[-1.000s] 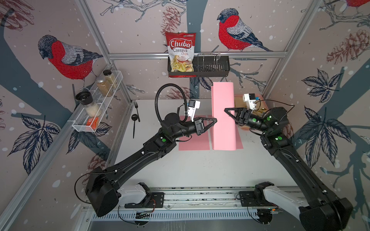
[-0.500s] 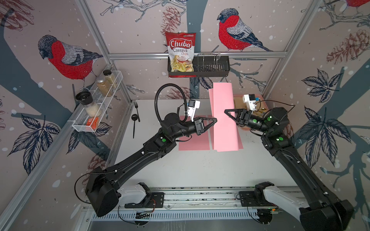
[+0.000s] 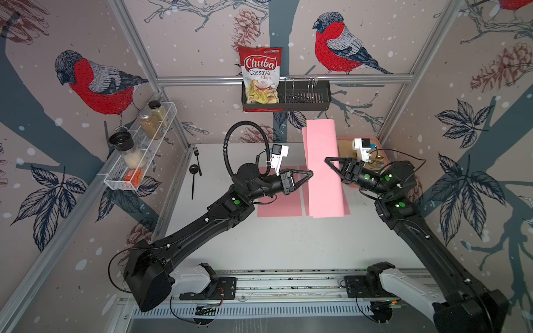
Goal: Fold the rectangular paper in half along the long edge
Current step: Fold the paper.
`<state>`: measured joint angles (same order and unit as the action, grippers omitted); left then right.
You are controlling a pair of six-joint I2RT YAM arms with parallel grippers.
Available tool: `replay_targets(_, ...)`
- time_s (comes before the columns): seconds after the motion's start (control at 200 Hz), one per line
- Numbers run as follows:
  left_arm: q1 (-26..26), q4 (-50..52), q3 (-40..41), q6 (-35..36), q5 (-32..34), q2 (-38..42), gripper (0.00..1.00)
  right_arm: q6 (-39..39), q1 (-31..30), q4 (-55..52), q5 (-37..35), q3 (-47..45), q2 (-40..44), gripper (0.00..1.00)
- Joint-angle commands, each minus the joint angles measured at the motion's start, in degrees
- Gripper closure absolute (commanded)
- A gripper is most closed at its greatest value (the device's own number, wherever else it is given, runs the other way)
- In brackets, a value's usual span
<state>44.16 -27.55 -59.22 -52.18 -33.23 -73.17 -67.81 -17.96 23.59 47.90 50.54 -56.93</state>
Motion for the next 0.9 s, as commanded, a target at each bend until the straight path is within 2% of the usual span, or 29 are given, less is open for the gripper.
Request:
replay_targets(0.0,0.2,-3.3,0.1,-0.2,-1.0,-0.2,1.0,-1.4,-0.6,4.4,-2.4,-0.4,0.4,0.66)
replay_targets(0.305,0.6,-4.0,0.5,-0.6,-1.1,-0.5,1.0,-0.4,-2.5,3.8,-5.1,-0.7,0.8,0.65)
replay_targets(0.89,0.6,-1.7,0.2,0.8,-0.4,0.8,1.0,1.2,-2.2,1.3,-4.5,0.4,1.6,0.67)
